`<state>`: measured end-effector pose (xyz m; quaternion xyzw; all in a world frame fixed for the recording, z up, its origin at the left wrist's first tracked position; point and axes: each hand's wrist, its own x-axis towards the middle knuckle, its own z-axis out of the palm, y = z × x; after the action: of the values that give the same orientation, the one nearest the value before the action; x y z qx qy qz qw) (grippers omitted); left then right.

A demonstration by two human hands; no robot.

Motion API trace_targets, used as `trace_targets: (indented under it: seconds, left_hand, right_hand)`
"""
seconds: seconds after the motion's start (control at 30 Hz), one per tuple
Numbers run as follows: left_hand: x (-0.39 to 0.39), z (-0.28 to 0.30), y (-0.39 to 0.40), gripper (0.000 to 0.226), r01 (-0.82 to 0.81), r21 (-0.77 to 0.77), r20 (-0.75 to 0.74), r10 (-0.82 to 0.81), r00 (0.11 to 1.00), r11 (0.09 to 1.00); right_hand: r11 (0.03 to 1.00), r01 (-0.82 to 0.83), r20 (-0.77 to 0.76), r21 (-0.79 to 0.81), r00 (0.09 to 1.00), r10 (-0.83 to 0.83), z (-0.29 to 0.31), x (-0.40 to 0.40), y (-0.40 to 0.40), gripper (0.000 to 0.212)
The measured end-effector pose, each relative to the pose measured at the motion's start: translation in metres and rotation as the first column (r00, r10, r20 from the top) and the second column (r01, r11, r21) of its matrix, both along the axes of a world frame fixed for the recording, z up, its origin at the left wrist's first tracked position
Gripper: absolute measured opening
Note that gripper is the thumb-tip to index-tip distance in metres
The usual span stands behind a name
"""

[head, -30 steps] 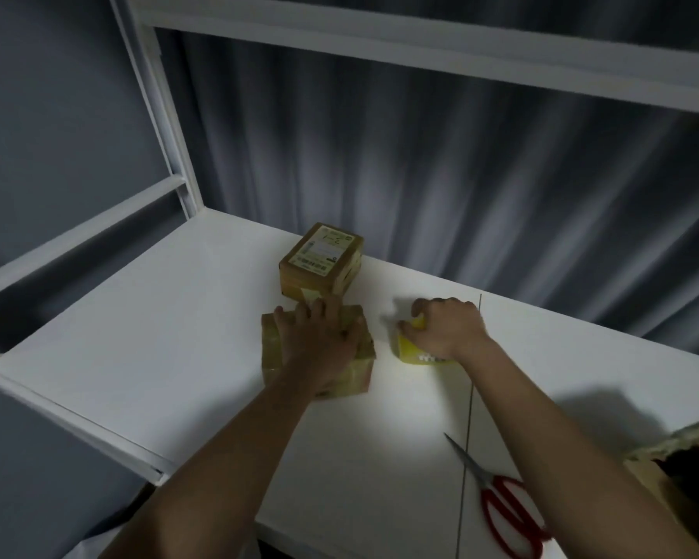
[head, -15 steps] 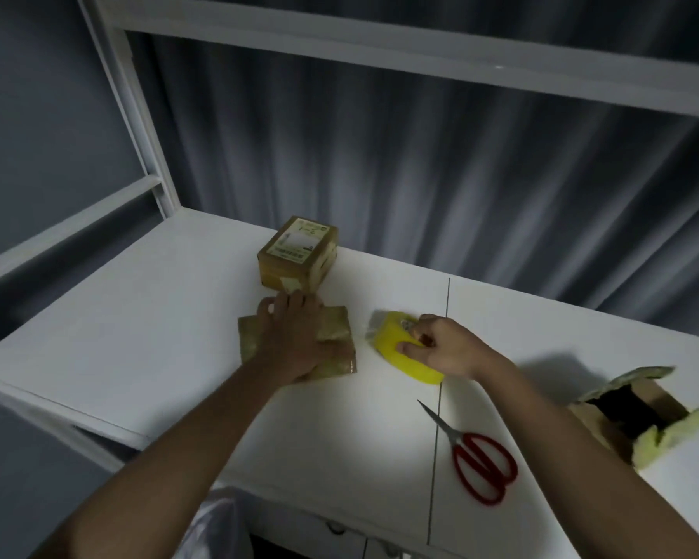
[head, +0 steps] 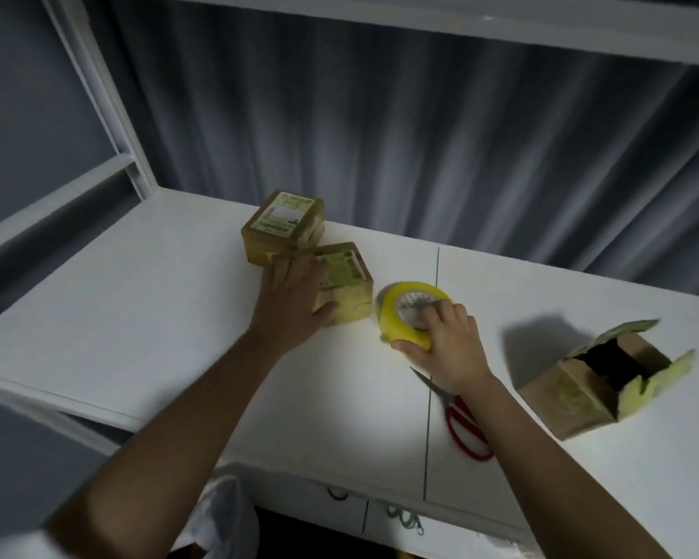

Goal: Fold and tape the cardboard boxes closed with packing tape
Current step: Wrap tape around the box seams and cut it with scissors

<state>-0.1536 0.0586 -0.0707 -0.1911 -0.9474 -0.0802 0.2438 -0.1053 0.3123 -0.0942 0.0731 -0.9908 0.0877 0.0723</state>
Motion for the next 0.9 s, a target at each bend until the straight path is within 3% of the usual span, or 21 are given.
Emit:
trace_targets:
  seconds: [0.07, 0.1, 0.17, 0.3, 0.47, 0.67, 0.9]
  left_hand:
    - [-0.012, 0.006, 0.009, 0.067, 0.015, -0.029, 0.158, -0.01, 0.987, 0.999]
    - [-0.018, 0.006, 0.015, 0.075, 0.016, -0.038, 0.239, -0.006, 0.971, 0.999]
    - [-0.035, 0.004, 0.019, 0.088, -0.002, -0.056, 0.342, 0.021, 0.94, 0.998]
    - [-0.063, -0.014, 0.017, 0.11, -0.015, -0.113, 0.469, 0.067, 0.881, 0.993]
    - [-0.066, -0.028, 0.015, 0.111, -0.049, -0.137, 0.514, 0.113, 0.85, 0.989]
    - [-0.057, -0.023, 0.018, 0.109, -0.082, -0.14, 0.523, 0.143, 0.84, 0.987]
    - [-0.047, -0.019, 0.018, 0.109, -0.078, -0.121, 0.557, 0.133, 0.82, 0.99]
  right_hand:
    - [0.993, 0.036, 0.008, -0.115, 0.999, -0.035, -0.003, 0.03, 0.004, 0.05]
    - [0.989, 0.073, 0.087, -0.127, 0.994, -0.062, -0.008, 0.045, 0.007, 0.045]
    - [0.994, 0.085, 0.202, -0.071, 0.977, -0.069, -0.02, 0.063, 0.012, 0.037]
    - [0.979, 0.194, 0.207, -0.069, 0.962, -0.176, -0.035, 0.087, 0.018, 0.039]
    - [0.937, 0.349, 0.319, -0.01, 0.889, -0.328, -0.031, 0.098, 0.027, 0.055]
    - [0.927, 0.373, 0.356, 0.035, 0.862, -0.361, -0.024, 0.099, 0.036, 0.048]
    - [0.854, 0.444, 0.265, -0.272, 0.887, -0.377, 0.006, 0.093, 0.026, 0.036]
